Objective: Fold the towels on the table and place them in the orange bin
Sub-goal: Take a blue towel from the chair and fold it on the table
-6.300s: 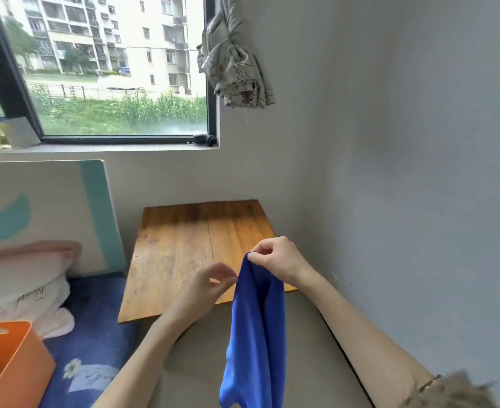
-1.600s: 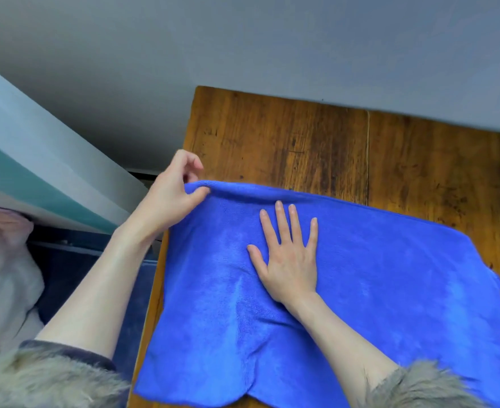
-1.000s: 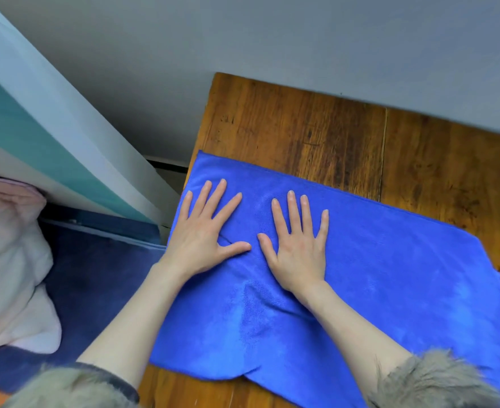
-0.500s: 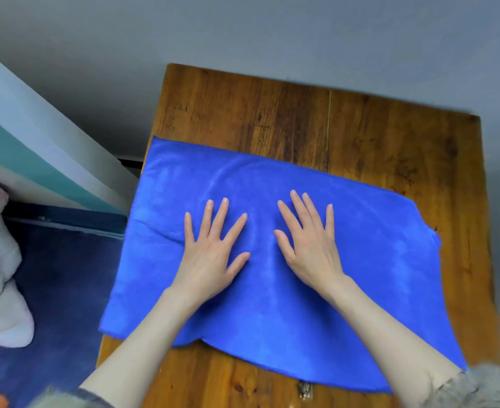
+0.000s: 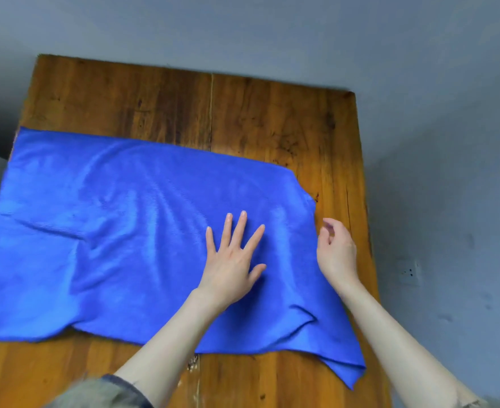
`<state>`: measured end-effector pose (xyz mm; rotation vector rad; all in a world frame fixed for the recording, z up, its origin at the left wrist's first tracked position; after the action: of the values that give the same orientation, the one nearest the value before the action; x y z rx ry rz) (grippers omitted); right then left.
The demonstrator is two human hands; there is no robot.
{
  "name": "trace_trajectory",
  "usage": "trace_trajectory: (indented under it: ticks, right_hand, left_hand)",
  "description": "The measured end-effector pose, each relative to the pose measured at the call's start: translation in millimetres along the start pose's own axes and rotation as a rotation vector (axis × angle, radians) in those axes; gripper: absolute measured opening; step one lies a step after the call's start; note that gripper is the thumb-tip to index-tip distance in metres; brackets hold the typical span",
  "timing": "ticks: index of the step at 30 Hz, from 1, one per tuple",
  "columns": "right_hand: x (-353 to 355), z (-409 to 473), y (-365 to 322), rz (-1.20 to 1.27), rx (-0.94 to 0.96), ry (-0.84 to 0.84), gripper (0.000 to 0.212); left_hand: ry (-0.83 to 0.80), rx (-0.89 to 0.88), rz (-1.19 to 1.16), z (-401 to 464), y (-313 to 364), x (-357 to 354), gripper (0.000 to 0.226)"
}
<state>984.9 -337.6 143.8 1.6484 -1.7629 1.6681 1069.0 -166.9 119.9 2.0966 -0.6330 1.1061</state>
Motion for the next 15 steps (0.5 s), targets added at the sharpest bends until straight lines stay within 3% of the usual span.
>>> trace_trajectory:
  ticks: [5, 9, 11, 15]
  right_hand:
    - [-2.8, 27.0, 10.6, 0.342, -0.309, -0.167, 0.028]
    - [-0.5, 35.5, -6.9, 0.503, -0.238, -0.436, 0.036]
    - [1.0, 35.6, -11.7, 0.463, -0.179, -0.559, 0.026]
    - [8.8, 40.1, -7.4, 0.346, -0.103, -0.589, 0.011]
  left_hand:
    - [-0.039, 0.04, 0.024, 4.4, 10.4, -10.5, 0.078]
    - [-0.057, 0.074, 0.061, 5.9, 8.8, -11.3, 0.084]
    - [-0.074, 0.087, 0.072, 6.6, 8.3, -11.3, 0.086]
    - [-0.07, 0.102, 0.036, 5.9, 9.4, -9.0, 0.089]
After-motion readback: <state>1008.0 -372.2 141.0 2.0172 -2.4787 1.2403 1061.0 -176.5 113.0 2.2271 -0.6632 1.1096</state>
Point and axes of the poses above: each hand's wrist, its own z-axis towards the middle knuckle, its own x-axis out of the back of the hand, y = z × x, the point moved 2 cm from there along z, towards the middle knuckle, and after that the axes turned 2 degrees about -y, right-handed, at the moved point
